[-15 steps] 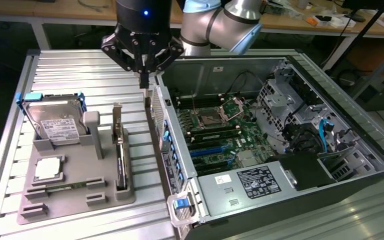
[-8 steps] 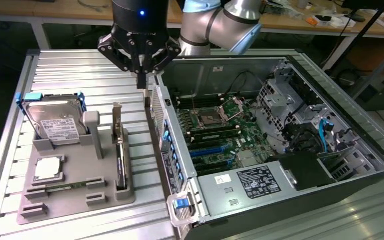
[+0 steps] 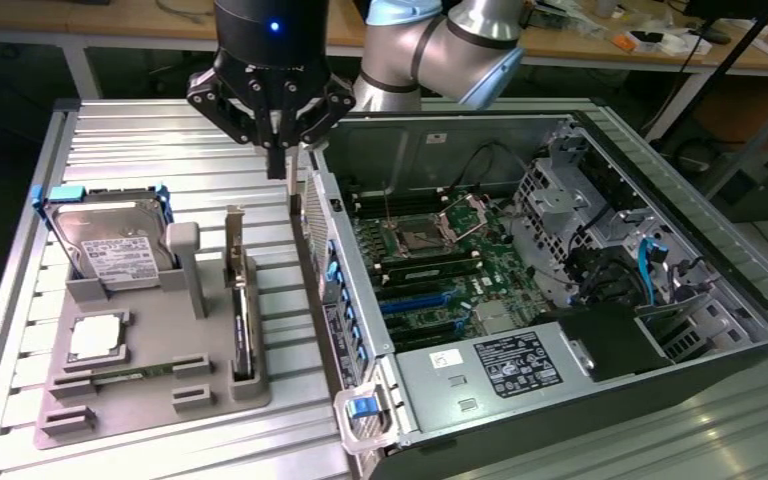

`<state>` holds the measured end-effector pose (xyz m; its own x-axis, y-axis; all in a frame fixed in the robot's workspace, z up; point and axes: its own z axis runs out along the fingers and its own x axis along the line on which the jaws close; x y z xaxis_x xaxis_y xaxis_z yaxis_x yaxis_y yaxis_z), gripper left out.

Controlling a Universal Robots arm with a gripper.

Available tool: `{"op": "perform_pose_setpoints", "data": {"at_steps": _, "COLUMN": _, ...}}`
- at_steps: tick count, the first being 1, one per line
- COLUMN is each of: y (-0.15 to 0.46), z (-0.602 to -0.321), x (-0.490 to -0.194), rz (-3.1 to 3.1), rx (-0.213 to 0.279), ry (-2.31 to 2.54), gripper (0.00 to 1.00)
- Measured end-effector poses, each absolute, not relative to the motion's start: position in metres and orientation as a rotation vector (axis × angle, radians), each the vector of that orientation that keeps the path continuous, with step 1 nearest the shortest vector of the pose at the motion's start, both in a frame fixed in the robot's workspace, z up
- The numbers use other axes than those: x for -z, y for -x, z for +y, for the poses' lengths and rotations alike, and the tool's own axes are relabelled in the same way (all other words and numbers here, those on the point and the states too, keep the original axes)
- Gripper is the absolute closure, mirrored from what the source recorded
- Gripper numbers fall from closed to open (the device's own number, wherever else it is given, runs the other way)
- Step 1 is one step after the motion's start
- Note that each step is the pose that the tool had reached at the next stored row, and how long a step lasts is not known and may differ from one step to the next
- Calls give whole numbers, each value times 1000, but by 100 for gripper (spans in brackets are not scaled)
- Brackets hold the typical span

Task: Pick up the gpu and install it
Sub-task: 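Reach for the gpu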

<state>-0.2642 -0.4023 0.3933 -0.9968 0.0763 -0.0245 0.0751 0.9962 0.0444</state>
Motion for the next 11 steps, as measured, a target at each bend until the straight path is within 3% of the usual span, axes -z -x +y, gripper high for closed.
{"op": "perform_pose_setpoints", "data": {"at_steps": 11, "y": 273, "z": -404, "x": -393, "rz": 3113, "rx": -68, "ry": -118, "gripper": 89}}
